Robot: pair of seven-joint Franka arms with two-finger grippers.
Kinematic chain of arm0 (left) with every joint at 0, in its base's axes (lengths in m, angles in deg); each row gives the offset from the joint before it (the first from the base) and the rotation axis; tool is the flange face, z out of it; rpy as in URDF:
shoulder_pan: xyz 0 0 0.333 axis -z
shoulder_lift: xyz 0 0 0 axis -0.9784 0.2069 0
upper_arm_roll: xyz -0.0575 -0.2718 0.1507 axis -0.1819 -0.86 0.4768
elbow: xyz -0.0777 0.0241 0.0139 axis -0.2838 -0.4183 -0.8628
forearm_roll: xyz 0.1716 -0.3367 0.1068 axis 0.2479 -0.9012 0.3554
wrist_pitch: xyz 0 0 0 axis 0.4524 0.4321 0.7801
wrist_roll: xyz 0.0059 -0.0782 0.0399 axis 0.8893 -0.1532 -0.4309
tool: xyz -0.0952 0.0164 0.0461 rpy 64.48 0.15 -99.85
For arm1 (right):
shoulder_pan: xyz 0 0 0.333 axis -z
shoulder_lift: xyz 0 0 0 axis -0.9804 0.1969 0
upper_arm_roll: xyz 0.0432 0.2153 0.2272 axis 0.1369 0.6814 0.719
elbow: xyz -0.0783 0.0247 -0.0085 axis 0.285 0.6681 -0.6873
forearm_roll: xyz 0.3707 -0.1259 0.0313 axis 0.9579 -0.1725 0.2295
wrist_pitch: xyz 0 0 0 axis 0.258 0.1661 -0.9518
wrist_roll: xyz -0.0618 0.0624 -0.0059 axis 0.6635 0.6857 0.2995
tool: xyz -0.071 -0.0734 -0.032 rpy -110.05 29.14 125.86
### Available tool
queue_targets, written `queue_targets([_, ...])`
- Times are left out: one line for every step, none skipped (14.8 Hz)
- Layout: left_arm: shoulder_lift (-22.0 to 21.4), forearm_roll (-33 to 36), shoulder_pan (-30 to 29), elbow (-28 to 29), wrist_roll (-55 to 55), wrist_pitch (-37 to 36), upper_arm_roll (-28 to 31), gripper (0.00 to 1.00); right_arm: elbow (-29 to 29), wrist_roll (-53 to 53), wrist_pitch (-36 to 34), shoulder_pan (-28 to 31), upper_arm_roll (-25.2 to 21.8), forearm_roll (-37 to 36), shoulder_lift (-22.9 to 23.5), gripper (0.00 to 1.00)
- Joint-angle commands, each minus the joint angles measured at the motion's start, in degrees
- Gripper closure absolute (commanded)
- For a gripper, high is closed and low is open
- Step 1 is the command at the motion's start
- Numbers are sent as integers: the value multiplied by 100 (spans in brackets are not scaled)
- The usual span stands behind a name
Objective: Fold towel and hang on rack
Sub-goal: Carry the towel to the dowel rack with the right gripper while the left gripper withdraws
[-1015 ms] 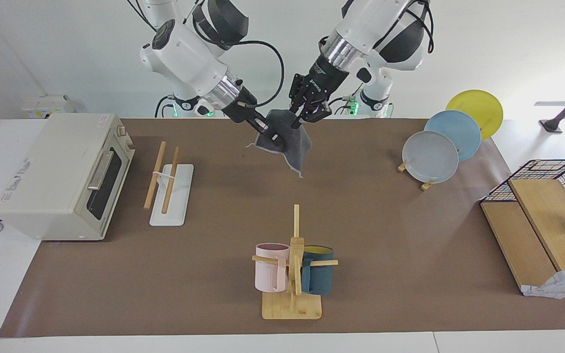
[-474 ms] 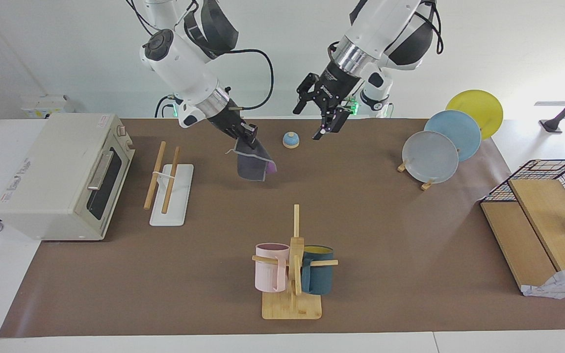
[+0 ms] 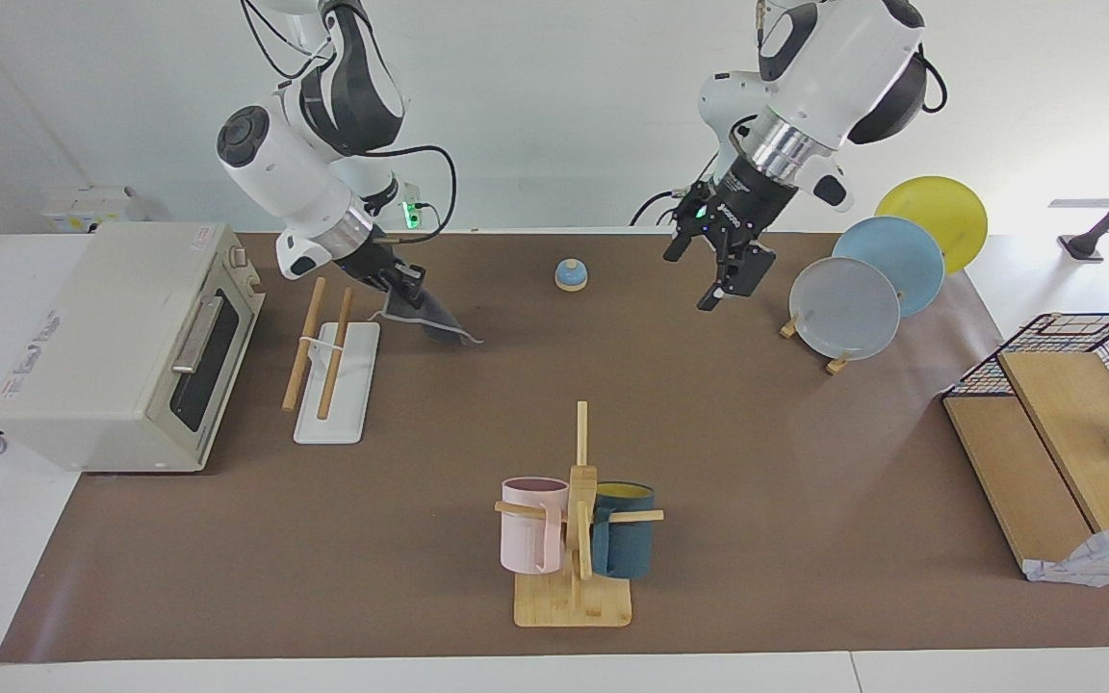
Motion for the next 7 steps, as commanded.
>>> queue_targets([-285, 28, -438, 234, -1479, -522, -14, 0, -206, 416, -204, 251, 63, -586, -231, 100])
queue_targets([-285, 28, -587, 234, -2023, -654, -14, 0, -171, 574, -370, 278, 63, -988, -231, 100])
queue_targets([-285, 54, -710, 225, -2490, -751, -6, 0, -144, 680, -459, 331, 63, -1314, -231, 100])
queue_targets([-294, 72, -851, 225, -2912, -848, -6, 0, -135, 829, -503, 471, 63, -1518, -240, 100])
queue_targets([-285, 150, -965, 207, -3386, -944, -6, 0, -118, 1179, -547, 646, 54, -1616, -249, 100])
queue_targets([-285, 334, -1001, 190, -3896, -1041, -6, 0, -48, 1556, -565, 813, 54, -1747, -240, 100])
queue_targets([-294, 510, -1010, 190, -4388, -1112, 3, 0, 13, 1821, -565, 980, 54, -1905, -240, 100])
